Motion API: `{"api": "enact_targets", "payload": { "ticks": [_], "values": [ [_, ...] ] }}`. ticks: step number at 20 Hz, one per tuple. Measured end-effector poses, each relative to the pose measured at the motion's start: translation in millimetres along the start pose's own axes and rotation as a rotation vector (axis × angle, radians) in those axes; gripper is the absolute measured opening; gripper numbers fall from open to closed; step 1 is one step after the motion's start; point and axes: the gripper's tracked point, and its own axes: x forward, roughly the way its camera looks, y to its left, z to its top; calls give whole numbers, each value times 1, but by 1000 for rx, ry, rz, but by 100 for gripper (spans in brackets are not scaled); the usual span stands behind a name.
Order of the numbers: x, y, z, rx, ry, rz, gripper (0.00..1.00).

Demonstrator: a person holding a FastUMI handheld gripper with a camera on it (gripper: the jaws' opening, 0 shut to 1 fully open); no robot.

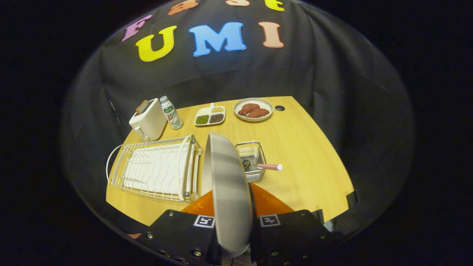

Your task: Take the plate from the dish rack, then take the spoon from the basket and place it into the plate.

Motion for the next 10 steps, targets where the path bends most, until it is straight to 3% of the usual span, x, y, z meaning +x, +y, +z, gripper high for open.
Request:
{"api": "enact_targets", "payload": {
  "ticks": [7,10],
  "values": [
    [45,-20,-62,99,23,75,29],
    [61,-14,-80,193,44,168,29]
  ]
}}
